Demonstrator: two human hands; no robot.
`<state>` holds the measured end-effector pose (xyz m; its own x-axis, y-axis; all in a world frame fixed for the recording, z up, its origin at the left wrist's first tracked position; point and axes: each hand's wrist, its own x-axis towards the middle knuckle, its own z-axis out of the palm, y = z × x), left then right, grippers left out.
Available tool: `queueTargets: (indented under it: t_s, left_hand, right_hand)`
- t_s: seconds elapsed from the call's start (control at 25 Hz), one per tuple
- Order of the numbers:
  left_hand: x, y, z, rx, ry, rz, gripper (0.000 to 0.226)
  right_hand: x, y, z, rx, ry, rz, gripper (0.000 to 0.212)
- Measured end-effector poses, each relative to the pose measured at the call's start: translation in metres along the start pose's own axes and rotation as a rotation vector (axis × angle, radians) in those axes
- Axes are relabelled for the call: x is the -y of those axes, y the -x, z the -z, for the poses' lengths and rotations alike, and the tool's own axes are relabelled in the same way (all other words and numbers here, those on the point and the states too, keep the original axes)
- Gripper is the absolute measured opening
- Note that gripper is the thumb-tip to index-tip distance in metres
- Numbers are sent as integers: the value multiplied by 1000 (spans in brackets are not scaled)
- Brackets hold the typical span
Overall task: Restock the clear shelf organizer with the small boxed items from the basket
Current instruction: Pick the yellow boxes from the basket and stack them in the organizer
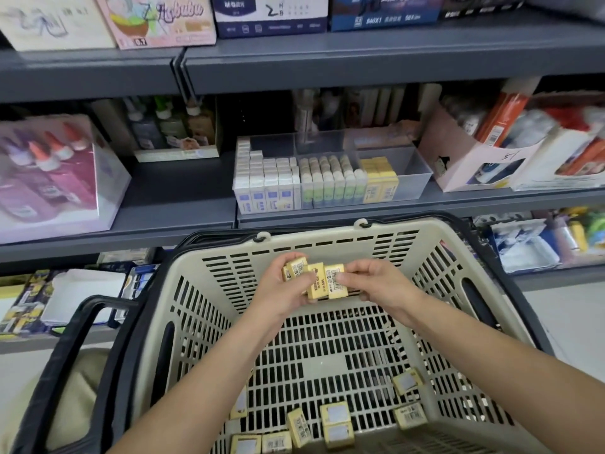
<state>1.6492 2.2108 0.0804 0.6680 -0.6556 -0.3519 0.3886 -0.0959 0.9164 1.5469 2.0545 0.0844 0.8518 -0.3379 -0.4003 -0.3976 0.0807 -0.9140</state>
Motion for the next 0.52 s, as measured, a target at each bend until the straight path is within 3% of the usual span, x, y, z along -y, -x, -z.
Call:
queueTargets:
  t_s: [0.16,0.24,0.44,0.52]
  left_hand:
    - [-26,-5,-20,95,-94,-154,35]
    - [-45,-13,-31,93,-134,-263,38]
    - [-78,-49,-50,4,-191,-344,35]
    - [-78,-59,-53,-12,-227,-326,35]
  right_hand:
    - [33,5,27,44,127,158,21]
    - [52,6,43,6,177,229,17]
    - [104,-12,90,-288,102,355,9]
    - [119,-27,112,-492,385,427,9]
